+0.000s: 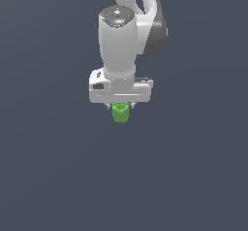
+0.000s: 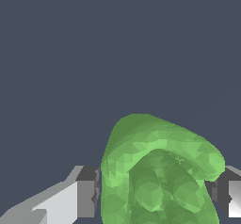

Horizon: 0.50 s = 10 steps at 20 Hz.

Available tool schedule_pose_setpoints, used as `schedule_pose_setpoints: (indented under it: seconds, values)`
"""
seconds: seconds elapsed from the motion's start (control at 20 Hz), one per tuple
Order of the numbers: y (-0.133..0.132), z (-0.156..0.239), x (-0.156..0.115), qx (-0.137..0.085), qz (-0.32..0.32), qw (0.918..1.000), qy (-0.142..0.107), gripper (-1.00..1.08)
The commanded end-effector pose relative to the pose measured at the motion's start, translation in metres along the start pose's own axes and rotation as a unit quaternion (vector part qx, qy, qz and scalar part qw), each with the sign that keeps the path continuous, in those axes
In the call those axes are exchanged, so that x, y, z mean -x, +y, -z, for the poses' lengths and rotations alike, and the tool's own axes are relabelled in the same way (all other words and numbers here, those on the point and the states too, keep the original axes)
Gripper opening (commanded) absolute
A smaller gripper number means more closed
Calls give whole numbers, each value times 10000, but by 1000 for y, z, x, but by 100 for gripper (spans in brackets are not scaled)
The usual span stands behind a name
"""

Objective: Pick up the object and move it to a goal position.

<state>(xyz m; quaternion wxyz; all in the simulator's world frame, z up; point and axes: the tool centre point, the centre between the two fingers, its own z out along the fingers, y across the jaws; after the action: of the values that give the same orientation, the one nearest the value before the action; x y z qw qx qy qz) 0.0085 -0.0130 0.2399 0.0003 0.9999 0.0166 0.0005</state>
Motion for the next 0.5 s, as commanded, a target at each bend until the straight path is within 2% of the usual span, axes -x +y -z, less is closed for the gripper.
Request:
schedule_pose_setpoints:
  seconds: [0.0, 0.45]
  values:
    - [-8, 24, 3, 1, -2, 10000, -5, -100]
    - [-26, 75, 6, 1, -2, 10000, -5, -100]
